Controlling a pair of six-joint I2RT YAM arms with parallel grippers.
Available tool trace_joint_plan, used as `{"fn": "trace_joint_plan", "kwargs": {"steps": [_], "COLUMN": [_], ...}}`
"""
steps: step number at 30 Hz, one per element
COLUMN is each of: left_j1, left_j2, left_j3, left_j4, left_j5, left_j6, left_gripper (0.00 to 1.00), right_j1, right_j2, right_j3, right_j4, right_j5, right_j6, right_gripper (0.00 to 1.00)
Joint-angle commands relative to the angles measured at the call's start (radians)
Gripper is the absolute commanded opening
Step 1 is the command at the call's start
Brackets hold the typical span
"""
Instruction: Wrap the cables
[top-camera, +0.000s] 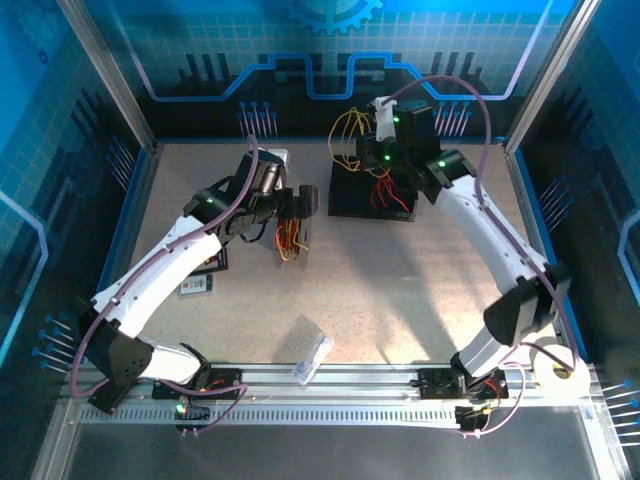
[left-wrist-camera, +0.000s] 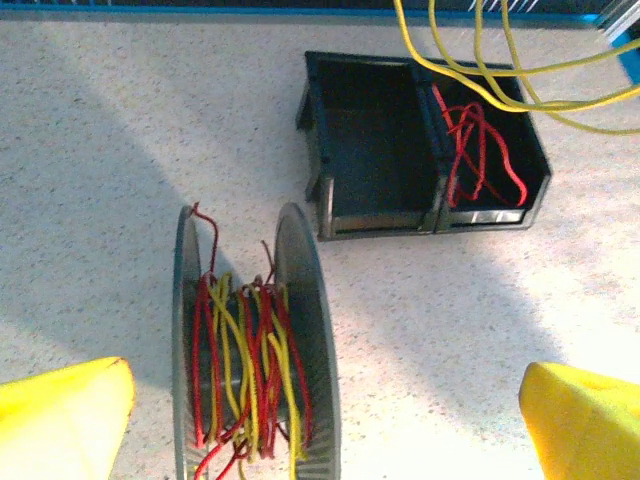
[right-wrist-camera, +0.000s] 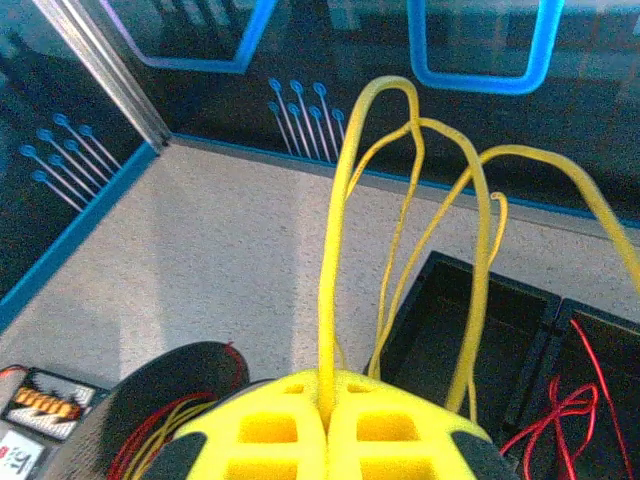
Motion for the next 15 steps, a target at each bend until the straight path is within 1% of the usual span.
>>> {"fn": "trace_joint_plan", "kwargs": {"steps": [1,6,9,12,15], "left_j1": [-0.003,0.007,0.032,0.067,0.097], "left_j2": [-0.060,-0.138,-0.171,-0.173,-0.158], "left_j3": [-0.028,-0.058,-0.074,-0.076,-0.079], "left_j4": [0.079,0.108,0.142,0.171,0.205], "left_j5": [0.068,0.140,0.258,0.393,0.527], "left_j6": [0.009,0.017,-0.015,-0.066,-0.122], "left_gripper": [0.99,0.99,0.99,0.97,0.93], "right_j1": [-0.010,-0.070,-0.133,-0.233,-0.339], "right_j2": [-0.107,-0.284,-0.389,-0.485,-0.555], "right_j3": [-0.078,-0.212,-0.318,-0.449,-0.577], "right_j4": [0.044,0.104,0.182,0.332,0.540], "right_j5": [-0.089,-0.293,-0.443,-0.624,-0.778], "right_j6": [0.018,0.034,0.095,0.226,0.410], "right_gripper": [0.00,0.00,0.00,0.00,0.00]}}
